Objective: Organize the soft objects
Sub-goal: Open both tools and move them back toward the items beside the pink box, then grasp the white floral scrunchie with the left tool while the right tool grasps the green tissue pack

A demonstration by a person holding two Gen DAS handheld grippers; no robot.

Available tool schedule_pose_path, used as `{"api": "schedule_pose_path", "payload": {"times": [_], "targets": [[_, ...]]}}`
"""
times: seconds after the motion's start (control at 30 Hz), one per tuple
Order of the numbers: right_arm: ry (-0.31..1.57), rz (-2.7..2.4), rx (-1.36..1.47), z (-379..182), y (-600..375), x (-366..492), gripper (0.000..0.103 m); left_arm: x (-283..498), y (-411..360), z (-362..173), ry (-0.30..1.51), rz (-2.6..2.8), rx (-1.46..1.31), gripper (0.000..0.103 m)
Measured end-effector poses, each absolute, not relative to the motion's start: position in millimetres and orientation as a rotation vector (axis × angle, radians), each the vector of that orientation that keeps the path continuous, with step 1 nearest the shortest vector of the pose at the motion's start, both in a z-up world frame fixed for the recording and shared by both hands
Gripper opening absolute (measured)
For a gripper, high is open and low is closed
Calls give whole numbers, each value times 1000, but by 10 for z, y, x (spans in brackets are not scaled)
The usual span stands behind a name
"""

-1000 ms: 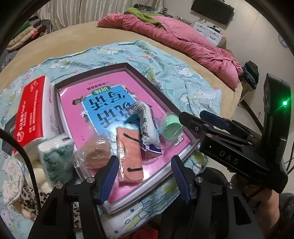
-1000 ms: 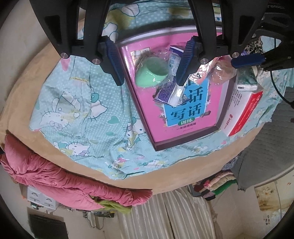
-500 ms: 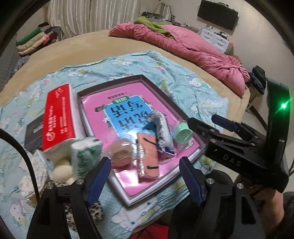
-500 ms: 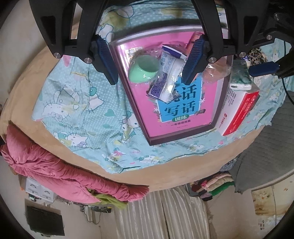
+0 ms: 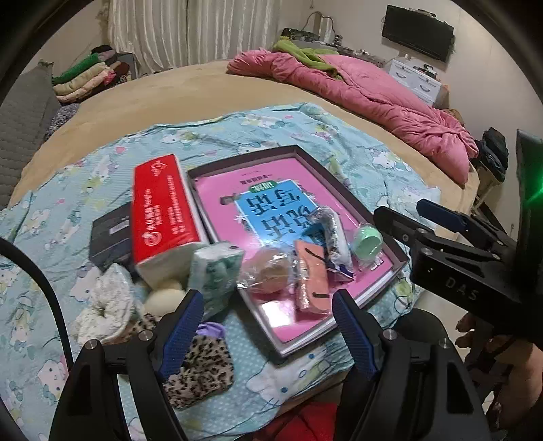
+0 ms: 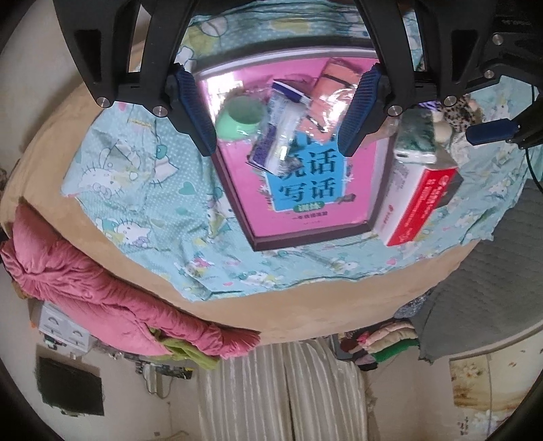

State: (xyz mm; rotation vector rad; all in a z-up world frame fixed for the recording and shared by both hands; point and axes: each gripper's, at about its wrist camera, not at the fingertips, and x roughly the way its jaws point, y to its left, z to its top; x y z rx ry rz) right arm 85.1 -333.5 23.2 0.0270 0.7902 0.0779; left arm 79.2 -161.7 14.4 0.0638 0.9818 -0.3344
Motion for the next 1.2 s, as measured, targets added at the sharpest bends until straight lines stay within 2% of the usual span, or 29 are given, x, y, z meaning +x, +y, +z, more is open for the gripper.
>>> {"api": "schedule_pose_path", "payload": {"times": [1.2], "targets": [[708,230,-87,832,-2465,505,78,591,-463,568,883,-106,-44,77]]}}
